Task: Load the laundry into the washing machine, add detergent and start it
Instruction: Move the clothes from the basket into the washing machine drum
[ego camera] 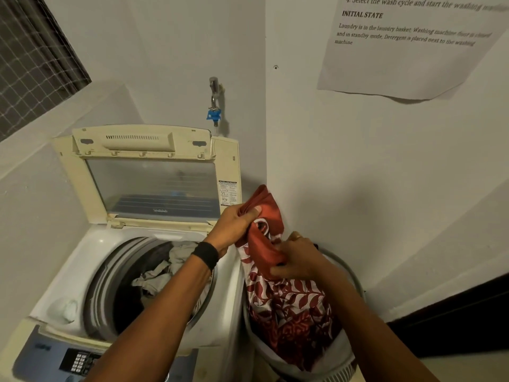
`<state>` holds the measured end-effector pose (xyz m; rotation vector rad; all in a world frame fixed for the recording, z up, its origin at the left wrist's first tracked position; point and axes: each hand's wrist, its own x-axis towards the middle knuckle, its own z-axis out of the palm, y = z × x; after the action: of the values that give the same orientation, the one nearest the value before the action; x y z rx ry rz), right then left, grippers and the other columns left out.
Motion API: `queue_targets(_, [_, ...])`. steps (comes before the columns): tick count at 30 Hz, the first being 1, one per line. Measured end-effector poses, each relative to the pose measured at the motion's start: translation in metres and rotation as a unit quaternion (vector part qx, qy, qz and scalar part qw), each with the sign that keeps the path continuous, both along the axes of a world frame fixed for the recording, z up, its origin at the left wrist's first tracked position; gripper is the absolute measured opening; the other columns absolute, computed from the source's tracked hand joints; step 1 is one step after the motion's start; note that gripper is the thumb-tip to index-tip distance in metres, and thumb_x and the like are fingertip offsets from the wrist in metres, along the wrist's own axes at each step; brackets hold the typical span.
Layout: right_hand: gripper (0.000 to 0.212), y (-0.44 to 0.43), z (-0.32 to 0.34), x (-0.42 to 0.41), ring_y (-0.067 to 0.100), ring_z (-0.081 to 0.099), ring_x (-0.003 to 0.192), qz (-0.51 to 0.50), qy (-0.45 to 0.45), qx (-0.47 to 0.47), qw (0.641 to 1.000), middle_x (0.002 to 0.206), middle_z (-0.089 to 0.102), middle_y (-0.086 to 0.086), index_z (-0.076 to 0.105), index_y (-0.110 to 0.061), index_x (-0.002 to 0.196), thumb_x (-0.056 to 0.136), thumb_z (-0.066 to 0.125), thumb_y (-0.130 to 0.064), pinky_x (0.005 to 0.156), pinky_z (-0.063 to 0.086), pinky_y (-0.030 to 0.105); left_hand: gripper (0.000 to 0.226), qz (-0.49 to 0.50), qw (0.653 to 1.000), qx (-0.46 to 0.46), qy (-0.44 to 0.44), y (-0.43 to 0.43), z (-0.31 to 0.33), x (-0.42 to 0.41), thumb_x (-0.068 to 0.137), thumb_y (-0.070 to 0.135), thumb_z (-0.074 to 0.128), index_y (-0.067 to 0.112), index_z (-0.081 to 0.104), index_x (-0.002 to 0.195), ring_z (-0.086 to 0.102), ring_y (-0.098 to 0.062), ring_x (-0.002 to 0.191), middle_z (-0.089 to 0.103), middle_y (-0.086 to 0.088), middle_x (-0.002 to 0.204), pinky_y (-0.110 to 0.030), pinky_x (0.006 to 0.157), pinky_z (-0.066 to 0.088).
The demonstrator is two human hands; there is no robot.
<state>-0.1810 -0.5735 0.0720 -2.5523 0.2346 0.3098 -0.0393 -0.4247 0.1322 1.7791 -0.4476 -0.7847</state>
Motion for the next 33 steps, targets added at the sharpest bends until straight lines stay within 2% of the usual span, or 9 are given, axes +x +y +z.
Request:
queue_targets(3, [0.044,-0.019,-0.001,0.003,0.023,0.048,0.11,-0.001,0.073,-0.033,0.997,0.111,0.064,0.004,0.061,-0.032,0.13,0.091,0.065,-0.051,0.089,0.044,0.037,0.017,0.002,1.0,-0.02,-0.008,0.003,0.003,0.002,0.101,0.035,0.063,0.022,0.07,0.108,0.076,-0.014,0.088,0.079,-0.003,0.1,-0.019,0.072,0.057])
queue_targets(8, [0.042,-0.014,0.014,-0.005,0.025,0.051,0.121,0.042,0.044,-0.126,0.99,0.127,0.059,0.007,0.063,-0.026,0.131,0.098,0.058,-0.051,0.102,0.039,0.036,0.034,0.037,0.998,-0.008,-0.05,0.006,0.007,0.009,0.101,0.041,0.061,0.016,0.067,0.123,0.073,-0.019,0.098,0.077,-0.004,0.107,-0.031,0.085,0.059])
queue_targets(11, [0.032,0.013,0.047,-0.028,0.016,0.053,0.115,0.136,-0.069,-0.095,0.984,0.118,0.063,0.0,0.07,-0.021,0.109,0.102,0.054,-0.048,0.104,0.045,0.035,0.031,0.07,0.989,0.03,-0.124,0.015,0.006,0.02,0.101,0.043,0.061,0.017,0.069,0.116,0.071,-0.018,0.096,0.076,-0.001,0.103,-0.037,0.089,0.057])
queue_targets(13, [0.032,0.031,0.077,-0.041,0.003,0.058,0.104,0.172,-0.199,-0.036,0.964,0.103,0.068,-0.006,0.07,-0.022,0.098,0.105,0.052,-0.047,0.095,0.049,0.024,0.026,0.065,0.988,0.036,-0.133,0.02,0.008,0.023,0.1,0.041,0.062,0.018,0.07,0.109,0.072,-0.02,0.094,0.076,-0.003,0.099,-0.037,0.089,0.057])
queue_targets(16, [0.02,0.034,0.118,-0.038,-0.016,0.053,0.078,0.156,-0.28,0.012,0.947,0.093,0.071,-0.01,0.069,-0.028,0.104,0.105,0.056,-0.042,0.076,0.044,0.005,0.029,0.012,0.994,0.005,-0.107,0.017,0.012,0.015,0.1,0.039,0.063,0.015,0.07,0.114,0.073,-0.023,0.096,0.076,-0.007,0.104,-0.035,0.083,0.059])
queue_targets(19, [0.035,0.017,0.128,-0.017,-0.002,0.059,0.073,0.121,-0.253,-0.046,0.959,0.089,0.072,-0.011,0.074,-0.027,0.103,0.101,0.049,-0.053,0.069,0.054,0.024,0.033,0.013,0.998,-0.05,-0.039,0.011,0.018,0.006,0.1,0.039,0.061,0.015,0.067,0.122,0.076,-0.021,0.09,0.077,-0.008,0.106,-0.026,0.071,0.059])
queue_targets(21, [0.04,0.004,0.12,-0.006,0.003,0.057,0.07,0.092,-0.229,-0.08,0.966,0.083,0.067,-0.013,0.072,-0.027,0.095,0.097,0.048,-0.059,0.066,0.054,0.031,0.037,0.008,0.998,-0.065,-0.006,0.011,0.018,0.006,0.1,0.042,0.06,0.015,0.065,0.125,0.076,-0.024,0.093,0.078,-0.009,0.106,-0.03,0.077,0.061])
queue_targets(26, [0.035,-0.006,0.101,0.008,0.007,0.048,0.065,0.052,-0.234,-0.137,0.961,0.074,0.047,-0.016,0.047,-0.032,0.079,0.096,0.056,-0.061,0.058,0.033,0.02,0.045,-0.052,0.998,-0.033,0.014,0.01,0.015,0.003,0.103,0.049,0.051,0.015,0.064,0.13,0.075,-0.027,0.099,0.076,-0.011,0.109,-0.037,0.092,0.06])
queue_targets(33, [0.034,-0.005,0.09,0.013,0.001,0.044,0.063,0.062,-0.226,-0.131,0.963,0.078,0.049,-0.017,0.046,-0.032,0.082,0.097,0.052,-0.062,0.059,0.03,0.015,0.042,-0.092,0.995,-0.012,0.021,0.011,0.02,0.005,0.103,0.049,0.051,0.017,0.066,0.126,0.075,-0.027,0.1,0.077,-0.011,0.108,-0.045,0.098,0.058])
